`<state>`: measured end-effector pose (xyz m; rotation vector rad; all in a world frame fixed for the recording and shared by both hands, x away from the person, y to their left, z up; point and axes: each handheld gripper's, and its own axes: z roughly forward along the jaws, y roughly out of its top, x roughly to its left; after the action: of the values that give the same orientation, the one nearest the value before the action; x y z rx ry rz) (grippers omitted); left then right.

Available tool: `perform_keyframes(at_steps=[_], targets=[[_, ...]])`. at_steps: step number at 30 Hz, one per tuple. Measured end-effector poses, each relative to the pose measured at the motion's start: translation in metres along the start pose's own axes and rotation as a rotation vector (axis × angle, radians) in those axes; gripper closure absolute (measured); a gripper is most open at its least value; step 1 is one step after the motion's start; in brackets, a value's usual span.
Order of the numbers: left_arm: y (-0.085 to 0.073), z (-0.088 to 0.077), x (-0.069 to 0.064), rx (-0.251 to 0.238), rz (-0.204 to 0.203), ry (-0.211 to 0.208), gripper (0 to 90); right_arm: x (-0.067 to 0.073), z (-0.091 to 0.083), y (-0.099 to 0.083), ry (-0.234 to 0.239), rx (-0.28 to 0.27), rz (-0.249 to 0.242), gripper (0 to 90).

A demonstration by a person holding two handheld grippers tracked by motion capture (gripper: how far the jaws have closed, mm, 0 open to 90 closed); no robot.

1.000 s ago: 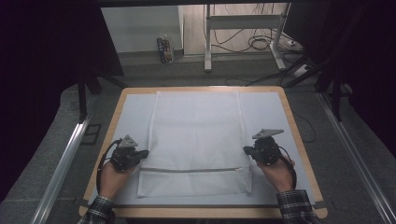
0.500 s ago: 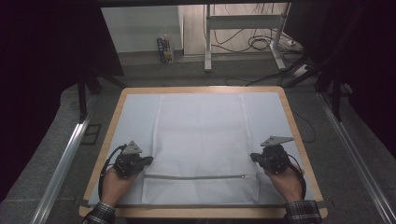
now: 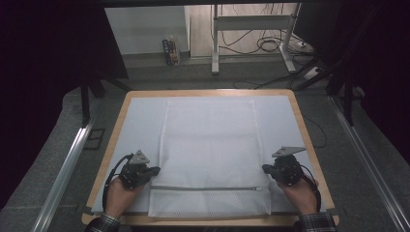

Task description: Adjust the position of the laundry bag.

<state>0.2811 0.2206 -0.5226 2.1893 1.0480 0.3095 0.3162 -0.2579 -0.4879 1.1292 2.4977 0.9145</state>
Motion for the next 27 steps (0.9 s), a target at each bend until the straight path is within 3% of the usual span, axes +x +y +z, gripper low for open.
perform_keyframes(at_steps=[3,5,6,7,8,9,10,11,12,13,14,16,17,27], targets=[[-0.0008,0.0011,0.0017,0.005,-0.007,0.002,87.0,0.0013,0.0024,-0.0006,-0.001,0.016,-0.003,87.9],[-0.0012,0.0015,0.0022,0.006,-0.008,0.006,81.2,0.0013,0.0034,-0.0009,0.000,0.021,-0.006,87.7],[-0.0016,0.0019,0.0025,0.002,-0.008,0.024,81.2,0.0012,0.0042,-0.0012,-0.001,0.024,-0.009,87.3],[-0.0017,0.0034,0.0044,-0.016,-0.023,0.048,58.2,0.0013,0.0045,-0.0016,-0.004,0.018,-0.016,78.8],[-0.0015,0.0037,0.0055,-0.027,-0.031,0.057,48.6,0.0010,0.0047,-0.0018,-0.005,0.008,-0.020,70.8],[-0.0015,0.0037,0.0055,-0.027,-0.031,0.057,38.0,0.0010,0.0047,-0.0018,-0.005,0.008,-0.020,70.8],[-0.0007,0.0042,0.0070,-0.057,-0.048,0.077,26.0,0.0002,0.0055,-0.0022,-0.003,-0.006,-0.011,56.0],[-0.0007,0.0042,0.0070,-0.057,-0.048,0.077,23.0,0.0002,0.0055,-0.0022,-0.003,-0.006,-0.011,56.0],[-0.0004,0.0046,0.0082,-0.065,-0.055,0.083,20.2,-0.0011,0.0065,-0.0029,-0.008,-0.007,-0.018,47.1],[-0.0004,0.0046,0.0082,-0.065,-0.055,0.083,16.6,-0.0011,0.0065,-0.0029,-0.008,-0.007,-0.018,47.1],[-0.0002,0.0054,0.0083,-0.060,-0.058,0.081,12.6,-0.0025,0.0074,-0.0033,-0.017,-0.025,-0.022,38.7],[-0.0002,0.0072,0.0070,-0.046,-0.047,0.074,10.0,-0.0033,0.0072,-0.0033,-0.015,-0.027,-0.018,35.7],[0.0003,0.0083,0.0056,-0.037,-0.039,0.068,6.7,-0.0044,0.0069,-0.0038,-0.005,-0.047,-0.018,28.7],[0.0002,0.0082,0.0062,-0.040,-0.042,0.054,4.9,-0.0060,0.0096,-0.0059,-0.006,-0.059,-0.018,20.7]])
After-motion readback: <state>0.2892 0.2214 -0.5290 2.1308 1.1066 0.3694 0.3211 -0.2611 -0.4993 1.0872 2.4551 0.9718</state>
